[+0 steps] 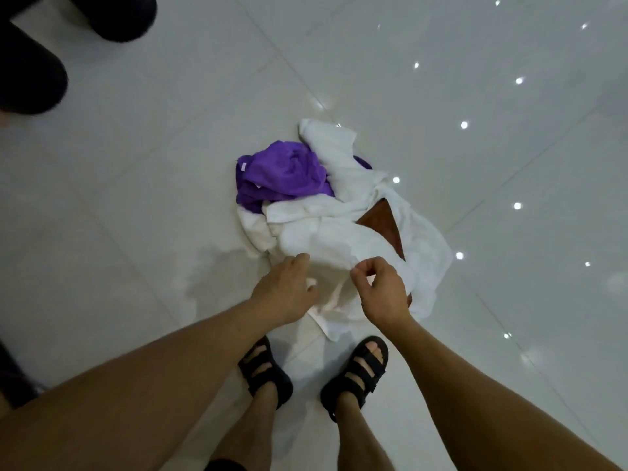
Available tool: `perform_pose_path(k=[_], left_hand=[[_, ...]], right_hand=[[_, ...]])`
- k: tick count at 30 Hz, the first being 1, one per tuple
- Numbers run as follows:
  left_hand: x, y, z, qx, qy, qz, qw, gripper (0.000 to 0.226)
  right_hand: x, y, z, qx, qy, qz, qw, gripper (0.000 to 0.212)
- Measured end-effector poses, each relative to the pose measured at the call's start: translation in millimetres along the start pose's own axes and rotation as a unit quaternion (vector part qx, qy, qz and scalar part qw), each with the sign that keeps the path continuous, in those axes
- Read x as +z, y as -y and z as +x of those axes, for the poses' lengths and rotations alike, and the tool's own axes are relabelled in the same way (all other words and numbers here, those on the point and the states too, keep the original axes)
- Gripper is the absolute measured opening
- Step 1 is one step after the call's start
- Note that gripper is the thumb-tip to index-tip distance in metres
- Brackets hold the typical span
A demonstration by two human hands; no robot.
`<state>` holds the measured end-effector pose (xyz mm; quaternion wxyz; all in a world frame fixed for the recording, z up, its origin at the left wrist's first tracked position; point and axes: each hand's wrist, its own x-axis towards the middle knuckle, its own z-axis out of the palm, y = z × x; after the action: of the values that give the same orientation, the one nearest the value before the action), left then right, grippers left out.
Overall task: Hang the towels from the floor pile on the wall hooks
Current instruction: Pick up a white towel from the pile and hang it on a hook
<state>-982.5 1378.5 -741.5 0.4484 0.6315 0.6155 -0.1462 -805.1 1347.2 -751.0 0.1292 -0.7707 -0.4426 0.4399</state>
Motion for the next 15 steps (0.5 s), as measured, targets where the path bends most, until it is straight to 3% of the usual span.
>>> perform_pose_path(k=[5,10,12,15], left_hand=[[-87.3,-38.4,-67.7,0.111,-0.072,-0.049,0.99,0.081],[-171.7,-60.6,-153.7,0.172,-0.043,-0.027,0.984,0.091],[-203.5,-75.1,-187.6,0.191,-0.018,-0.067,0.979,0.074],[-245.2,-90.3,-237.2,0.172,-0.017,-0.135,0.976,0.032]], right_hand=[[-58.0,98.4,-58.2,-0.101,0.026,0.102,0.989,0.016],[-115.8,201.9,-123.8,-0.088,0.032,0.268,0.959,0.009],[-136.9,246.8,-145.7,-0.093,0.086,0.323,0.938,0.01],[-170.2,310.6,-169.3,-0.148,0.205,0.317,0.914,0.011]])
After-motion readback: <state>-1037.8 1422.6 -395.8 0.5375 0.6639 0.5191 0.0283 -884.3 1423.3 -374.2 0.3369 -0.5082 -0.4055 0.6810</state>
